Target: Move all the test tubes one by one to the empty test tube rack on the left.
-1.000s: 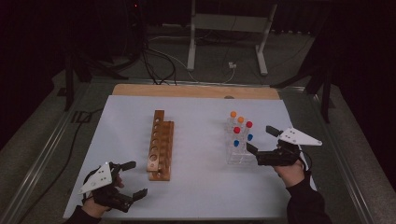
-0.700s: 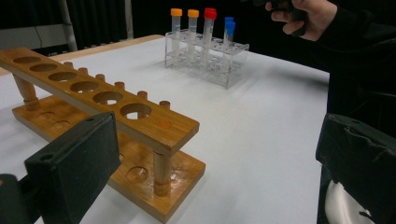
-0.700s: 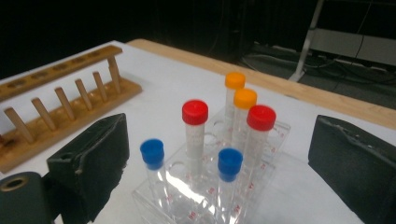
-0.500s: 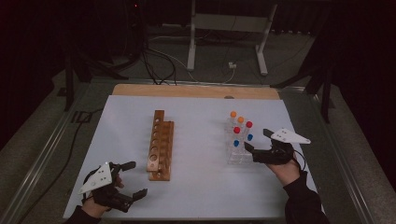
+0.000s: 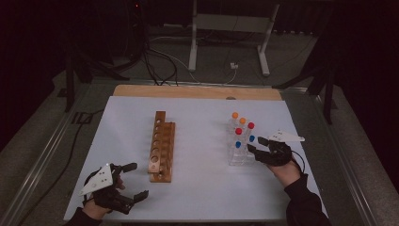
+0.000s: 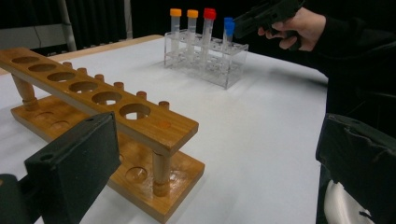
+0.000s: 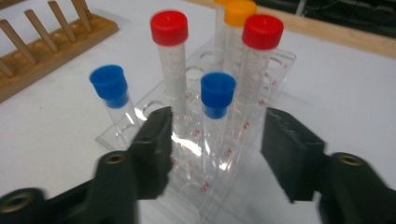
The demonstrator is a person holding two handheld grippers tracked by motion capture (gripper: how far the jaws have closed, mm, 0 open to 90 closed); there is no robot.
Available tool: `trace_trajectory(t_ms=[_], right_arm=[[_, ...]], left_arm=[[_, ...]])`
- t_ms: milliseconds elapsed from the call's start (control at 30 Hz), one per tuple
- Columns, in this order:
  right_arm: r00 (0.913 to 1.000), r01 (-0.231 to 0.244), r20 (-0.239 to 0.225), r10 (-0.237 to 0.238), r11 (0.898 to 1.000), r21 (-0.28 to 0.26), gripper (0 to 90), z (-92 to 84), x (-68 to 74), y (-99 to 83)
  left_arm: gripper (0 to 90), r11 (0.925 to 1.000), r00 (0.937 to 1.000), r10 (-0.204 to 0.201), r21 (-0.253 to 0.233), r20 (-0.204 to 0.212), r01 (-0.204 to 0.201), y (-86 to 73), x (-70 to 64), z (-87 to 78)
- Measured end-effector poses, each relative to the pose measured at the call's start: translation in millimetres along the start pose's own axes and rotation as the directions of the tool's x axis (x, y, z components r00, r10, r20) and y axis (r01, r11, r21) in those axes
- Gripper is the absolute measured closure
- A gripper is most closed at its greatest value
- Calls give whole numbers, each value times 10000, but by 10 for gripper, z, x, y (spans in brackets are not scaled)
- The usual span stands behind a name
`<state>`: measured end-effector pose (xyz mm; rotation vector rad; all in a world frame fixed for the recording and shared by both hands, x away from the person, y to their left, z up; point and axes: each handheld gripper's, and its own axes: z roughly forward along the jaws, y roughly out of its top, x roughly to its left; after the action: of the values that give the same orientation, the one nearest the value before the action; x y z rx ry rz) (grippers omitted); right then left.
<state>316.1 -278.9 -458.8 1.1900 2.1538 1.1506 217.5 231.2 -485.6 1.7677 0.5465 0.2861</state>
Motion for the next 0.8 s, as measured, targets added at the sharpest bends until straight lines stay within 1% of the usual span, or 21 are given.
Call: trace_trajectory(t_ms=[167,200,267,400,467,500,567,633,800], right_arm=[[9998,-155,95,153,9995,290,616,31,-9,2],[9998,-187,122,183,9993,327,630,38,-10,5],[9996,-240,124,236,9991,336,660,46,-11,8],[9998,-207,92,203,9987,460,703,68,-5,11],[9998,-162,112,157,9988,471,718,72,-4,10],[9999,-151,-14,152,9987,486,730,84,2,8],[9999,-76,-93,81,9985,536,752,101,10,5],[9999,-44,-97,49,9987,508,756,116,23,2],[10000,9,-14,-8,9988,484,767,122,23,4]], left_arm=[[5,10000,10000,-10,-18,4,10,1,-1,0],[5,10000,10000,23,30,10,-23,-1,0,0],[5,10000,10000,-1,-33,23,2,3,-3,0],[5,10000,10000,47,60,37,-47,-1,-3,3],[5,10000,10000,24,-17,52,-24,3,-3,2],[5,10000,10000,27,7,46,-27,1,-2,4],[5,10000,10000,15,68,41,-16,-4,-2,4],[5,10000,10000,5,-11,50,-5,2,-1,2],[5,10000,10000,46,46,37,-46,0,-1,3]])
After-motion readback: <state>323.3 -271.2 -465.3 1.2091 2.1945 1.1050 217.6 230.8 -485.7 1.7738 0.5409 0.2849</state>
